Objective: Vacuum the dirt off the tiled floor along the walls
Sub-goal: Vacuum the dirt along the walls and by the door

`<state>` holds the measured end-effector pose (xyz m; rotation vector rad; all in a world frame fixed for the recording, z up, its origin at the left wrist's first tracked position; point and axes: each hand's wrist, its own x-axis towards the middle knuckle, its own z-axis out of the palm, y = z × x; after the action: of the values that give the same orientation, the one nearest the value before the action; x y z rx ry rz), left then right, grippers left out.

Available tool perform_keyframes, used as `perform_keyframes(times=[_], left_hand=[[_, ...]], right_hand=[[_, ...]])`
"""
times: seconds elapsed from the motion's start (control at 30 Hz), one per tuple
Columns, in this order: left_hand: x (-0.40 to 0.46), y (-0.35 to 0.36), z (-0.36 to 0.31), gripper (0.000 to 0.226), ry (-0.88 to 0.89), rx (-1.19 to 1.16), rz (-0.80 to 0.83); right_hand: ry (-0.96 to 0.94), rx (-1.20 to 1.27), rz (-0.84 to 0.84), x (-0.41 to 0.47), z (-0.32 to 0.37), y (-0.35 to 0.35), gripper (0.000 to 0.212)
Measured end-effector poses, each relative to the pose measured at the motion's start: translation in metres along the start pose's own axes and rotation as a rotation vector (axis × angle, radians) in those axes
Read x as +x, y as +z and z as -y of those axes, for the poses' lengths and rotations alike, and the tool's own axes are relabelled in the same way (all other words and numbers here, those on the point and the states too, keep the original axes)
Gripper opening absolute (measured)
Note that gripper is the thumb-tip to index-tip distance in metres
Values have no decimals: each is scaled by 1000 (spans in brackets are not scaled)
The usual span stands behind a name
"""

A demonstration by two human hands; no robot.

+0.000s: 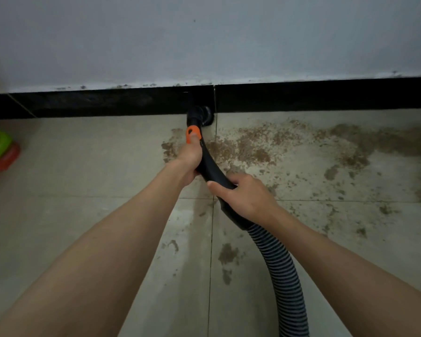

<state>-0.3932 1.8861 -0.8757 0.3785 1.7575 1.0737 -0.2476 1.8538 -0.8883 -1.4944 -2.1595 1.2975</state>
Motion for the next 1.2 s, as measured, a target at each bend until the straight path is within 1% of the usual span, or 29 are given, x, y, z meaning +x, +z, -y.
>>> perform_keyframes(times=[0.13, 0.3, 0.37, 0.47, 0.67, 0.8, 0.97, 1.1, 1.2], left_hand=[[-3, 7, -2, 62, 4, 34, 4], [-6, -1, -8, 62, -30, 17, 26], [-7, -6, -11, 59, -1, 9, 12], [-9, -16, -14, 58, 54, -2, -43], [-7, -66, -9, 58, 104, 8, -220], [-5, -99, -3, 58, 94, 25, -303], [-10, -103, 4, 59, 32, 37, -246], [-12, -84, 6, 60, 48, 59, -182], [-14, -65, 7, 60, 62, 100, -134]], right_hand=[[9, 30, 6, -5, 0, -6, 51], [36, -42, 1, -8, 14, -5, 47], [36, -48, -10, -9, 20, -5, 47], [4, -36, -4, -11, 31, -1, 47], [-60, -22, 90, -12, 62, 25, 46], [-77, 10, 139, -13, 80, 48, 48], [-47, 28, 168, -15, 79, 55, 51], [-13, 14, 127, -19, 64, 50, 48], [25, 59, 93, -25, 50, 41, 49]])
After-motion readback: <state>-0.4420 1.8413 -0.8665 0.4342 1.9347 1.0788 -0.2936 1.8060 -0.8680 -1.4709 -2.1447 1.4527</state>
